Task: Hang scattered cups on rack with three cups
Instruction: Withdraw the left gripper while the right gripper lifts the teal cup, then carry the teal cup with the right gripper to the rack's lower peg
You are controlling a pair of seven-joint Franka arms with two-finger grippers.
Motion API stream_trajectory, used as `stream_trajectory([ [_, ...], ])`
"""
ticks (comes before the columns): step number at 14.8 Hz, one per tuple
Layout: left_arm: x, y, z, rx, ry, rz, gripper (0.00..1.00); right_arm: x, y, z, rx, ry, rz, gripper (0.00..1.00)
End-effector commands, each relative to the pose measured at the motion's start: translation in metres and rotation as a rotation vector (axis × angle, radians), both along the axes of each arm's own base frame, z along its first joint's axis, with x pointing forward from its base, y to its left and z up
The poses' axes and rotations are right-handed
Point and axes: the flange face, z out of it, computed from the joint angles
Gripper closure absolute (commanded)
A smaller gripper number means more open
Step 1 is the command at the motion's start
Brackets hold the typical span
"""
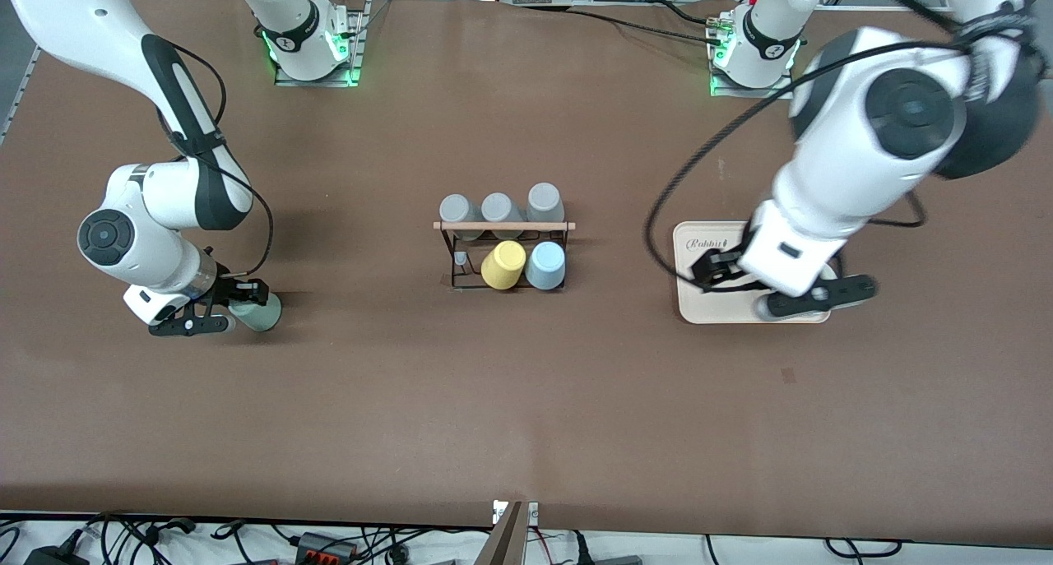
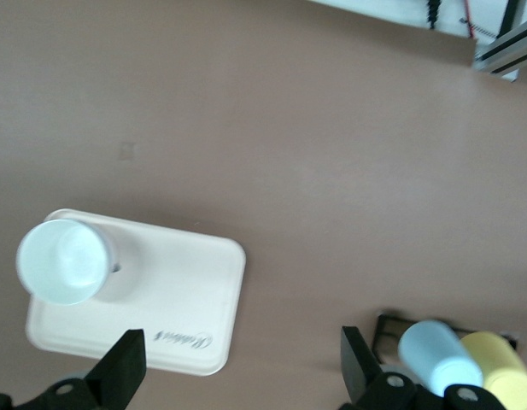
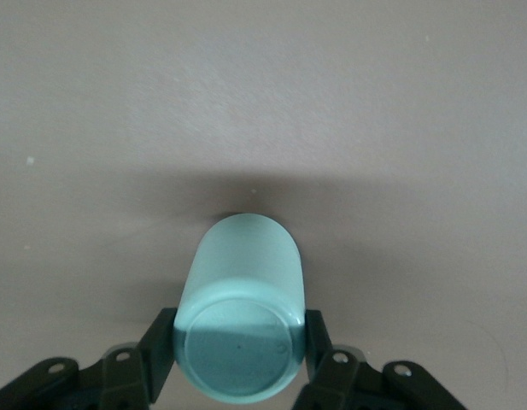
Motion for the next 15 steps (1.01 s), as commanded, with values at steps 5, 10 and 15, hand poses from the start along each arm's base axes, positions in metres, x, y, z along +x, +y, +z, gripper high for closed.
stream_trajectory([
  [5,-0.060,0.057,0.007,0.050,0.031,-0.085,0.00,0.025,0.108,0.126,-0.042,0.076,-0.047,0.73],
  [10,-0.065,0.065,0.010,0.050,0.013,-0.107,0.00,0.006,0.222,0.180,0.065,0.096,-0.150,0.73],
  [15,-0.042,0.080,0.026,0.040,-0.025,-0.184,0.00,-0.035,0.328,0.190,0.057,0.073,-0.227,0.72],
])
